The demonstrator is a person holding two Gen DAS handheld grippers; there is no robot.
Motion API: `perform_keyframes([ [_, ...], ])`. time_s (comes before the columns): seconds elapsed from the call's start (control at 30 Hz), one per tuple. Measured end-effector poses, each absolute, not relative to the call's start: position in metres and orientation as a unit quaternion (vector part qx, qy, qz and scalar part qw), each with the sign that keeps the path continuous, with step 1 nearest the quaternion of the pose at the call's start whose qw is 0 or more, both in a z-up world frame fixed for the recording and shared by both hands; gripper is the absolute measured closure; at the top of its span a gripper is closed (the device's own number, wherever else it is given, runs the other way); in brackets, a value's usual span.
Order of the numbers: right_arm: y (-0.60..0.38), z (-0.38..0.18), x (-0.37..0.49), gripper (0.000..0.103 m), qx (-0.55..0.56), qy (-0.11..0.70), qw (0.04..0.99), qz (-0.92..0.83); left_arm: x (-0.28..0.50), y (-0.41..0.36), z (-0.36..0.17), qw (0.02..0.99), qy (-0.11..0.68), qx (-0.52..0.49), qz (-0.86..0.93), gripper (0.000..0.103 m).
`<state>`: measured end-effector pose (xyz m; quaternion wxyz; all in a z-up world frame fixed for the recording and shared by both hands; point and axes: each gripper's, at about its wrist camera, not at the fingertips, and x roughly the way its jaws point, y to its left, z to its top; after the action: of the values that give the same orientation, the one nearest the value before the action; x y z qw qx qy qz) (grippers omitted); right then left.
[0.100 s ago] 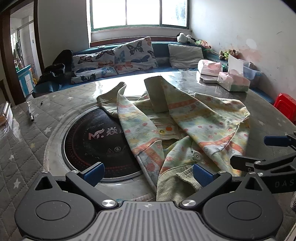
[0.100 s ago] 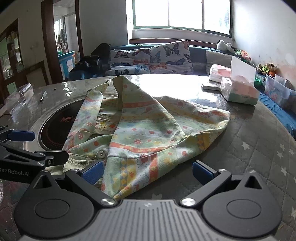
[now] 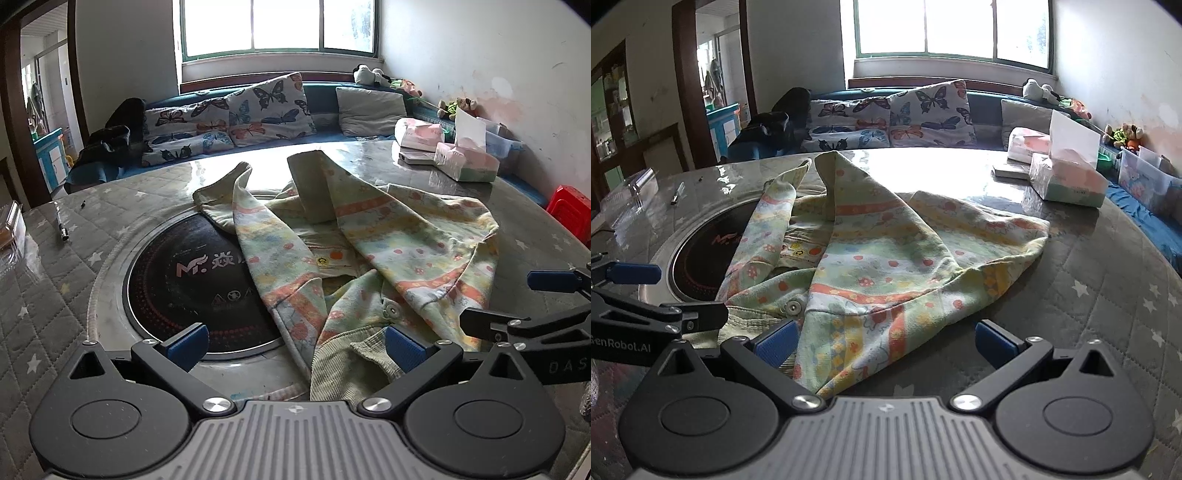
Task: Fold clothes
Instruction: 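Approach the floral jacket with both tools, fingers open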
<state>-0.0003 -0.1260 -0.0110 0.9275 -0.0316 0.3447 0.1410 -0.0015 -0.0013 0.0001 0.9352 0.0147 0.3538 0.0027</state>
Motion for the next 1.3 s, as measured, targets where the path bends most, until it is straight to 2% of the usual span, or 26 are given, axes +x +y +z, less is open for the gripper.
perform_keyframes([
  [1.3, -0.1245, -0.0155, -0.0087, 0.0, -0.012, 0.36, 0.923, 0.134, -0.0107, -0.0004, -0.0019, 0.931, 0.365, 0.017, 0.012, 0.0],
])
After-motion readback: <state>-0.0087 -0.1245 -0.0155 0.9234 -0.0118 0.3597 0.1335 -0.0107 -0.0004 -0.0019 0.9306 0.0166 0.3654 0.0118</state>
